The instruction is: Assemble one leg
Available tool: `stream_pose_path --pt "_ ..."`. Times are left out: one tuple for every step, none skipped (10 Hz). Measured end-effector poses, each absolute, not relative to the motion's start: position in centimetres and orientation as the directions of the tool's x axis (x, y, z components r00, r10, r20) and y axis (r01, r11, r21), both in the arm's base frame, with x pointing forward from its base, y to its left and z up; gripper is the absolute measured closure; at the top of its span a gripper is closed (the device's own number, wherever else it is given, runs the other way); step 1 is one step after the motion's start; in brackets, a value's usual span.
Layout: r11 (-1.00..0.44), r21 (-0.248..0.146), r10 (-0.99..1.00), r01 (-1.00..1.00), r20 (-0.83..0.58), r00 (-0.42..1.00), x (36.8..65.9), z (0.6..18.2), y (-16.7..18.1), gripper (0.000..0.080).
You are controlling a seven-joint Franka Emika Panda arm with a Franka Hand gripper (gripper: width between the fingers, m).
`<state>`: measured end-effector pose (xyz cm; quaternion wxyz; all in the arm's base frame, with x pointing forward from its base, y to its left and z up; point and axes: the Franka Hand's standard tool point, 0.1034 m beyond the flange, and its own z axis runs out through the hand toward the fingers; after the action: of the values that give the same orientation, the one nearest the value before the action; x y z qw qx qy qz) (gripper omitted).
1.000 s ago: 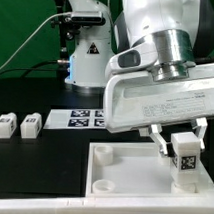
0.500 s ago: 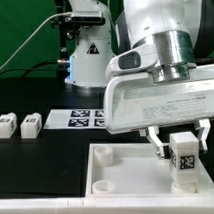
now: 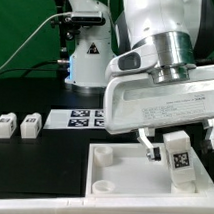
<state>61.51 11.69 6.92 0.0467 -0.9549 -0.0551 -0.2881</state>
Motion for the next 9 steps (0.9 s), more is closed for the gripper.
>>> stream_pose_path --pt "-0.99 -0.057 0.078 0.132 0.555 0.828 61.5 6.9 11.7 0.0151" --pt "-0.99 -0.057 0.079 0.132 0.555 0.828 61.5 6.9 11.7 0.0151" --pt "-0.99 -0.057 0.079 0.132 0.555 0.828 61.5 6.9 11.7 0.0151" --pt "-0.99 -0.057 0.079 0.132 0.555 0.828 61.5 6.9 11.7 0.0151" --pt "-0.99 -0.057 0.079 0.132 0.555 0.828 61.5 6.9 11.7 0.0151" --pt "-0.989 -0.058 0.079 0.133 0.552 0.83 61.5 7.1 11.7 0.0151" --pt "-0.989 -0.062 0.086 0.138 0.523 0.848 61.3 8.1 11.7 0.0151" --pt "-0.988 -0.066 0.091 0.141 0.492 0.866 61.3 9.4 11.7 0.0151" --pt "-0.988 -0.068 0.09 0.14 0.483 0.871 61.6 10.6 11.3 0.0151"
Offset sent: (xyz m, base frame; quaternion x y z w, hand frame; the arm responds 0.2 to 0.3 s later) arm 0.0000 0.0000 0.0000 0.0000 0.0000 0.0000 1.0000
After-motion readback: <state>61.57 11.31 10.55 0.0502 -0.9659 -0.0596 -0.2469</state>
